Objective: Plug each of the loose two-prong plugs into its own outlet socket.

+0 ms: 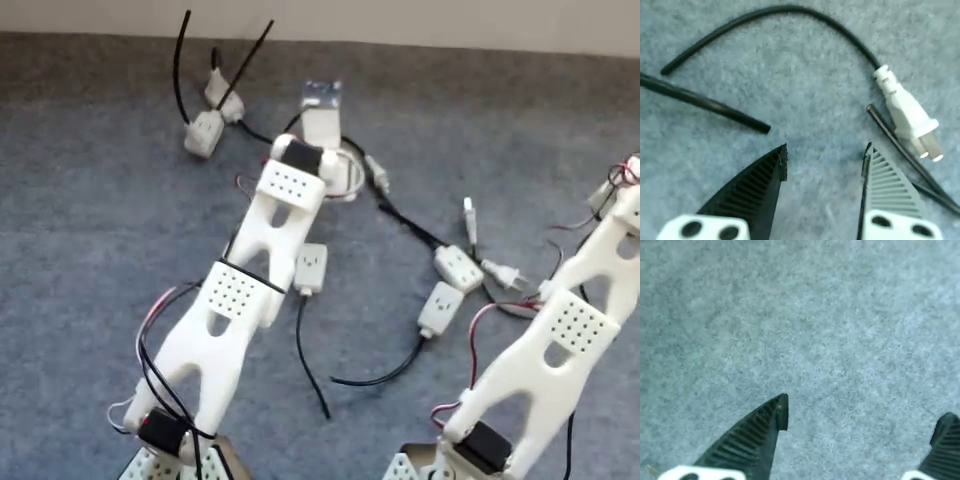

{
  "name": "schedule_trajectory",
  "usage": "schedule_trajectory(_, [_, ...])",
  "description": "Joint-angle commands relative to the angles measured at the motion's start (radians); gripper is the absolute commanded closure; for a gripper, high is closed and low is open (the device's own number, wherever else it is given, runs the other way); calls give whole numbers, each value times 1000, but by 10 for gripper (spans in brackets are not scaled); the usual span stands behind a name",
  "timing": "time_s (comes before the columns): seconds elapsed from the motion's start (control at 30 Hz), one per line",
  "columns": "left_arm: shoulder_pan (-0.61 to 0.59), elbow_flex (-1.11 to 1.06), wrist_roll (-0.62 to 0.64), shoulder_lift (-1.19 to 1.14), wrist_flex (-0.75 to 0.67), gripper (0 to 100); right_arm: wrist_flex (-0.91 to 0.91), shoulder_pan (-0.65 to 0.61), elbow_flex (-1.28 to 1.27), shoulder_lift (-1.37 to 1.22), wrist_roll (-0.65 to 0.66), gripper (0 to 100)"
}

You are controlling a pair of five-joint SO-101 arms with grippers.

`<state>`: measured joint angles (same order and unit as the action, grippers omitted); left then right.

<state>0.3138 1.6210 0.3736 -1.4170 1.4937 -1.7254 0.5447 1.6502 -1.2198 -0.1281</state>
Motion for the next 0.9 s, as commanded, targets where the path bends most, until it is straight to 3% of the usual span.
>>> schedule_trajectory(0.0, [4,45,3,82,78,748,-38,-102,108,7,-5,570])
schedule_trajectory(0.1, [-42,45,77,179,164,748,-38,-203,108,35,6,570])
schedule_trajectory(0.2, [-120,42,201,259,236,748,-39,-302,101,84,133,570])
schedule_trajectory(0.4, [-291,42,305,231,244,748,-41,-455,99,157,161,570])
schedule_trajectory(0.7, [-404,42,350,50,-46,748,-44,-524,99,305,207,570])
schedule_trajectory(0.87, [-407,42,350,45,-81,748,-45,-602,53,499,141,570])
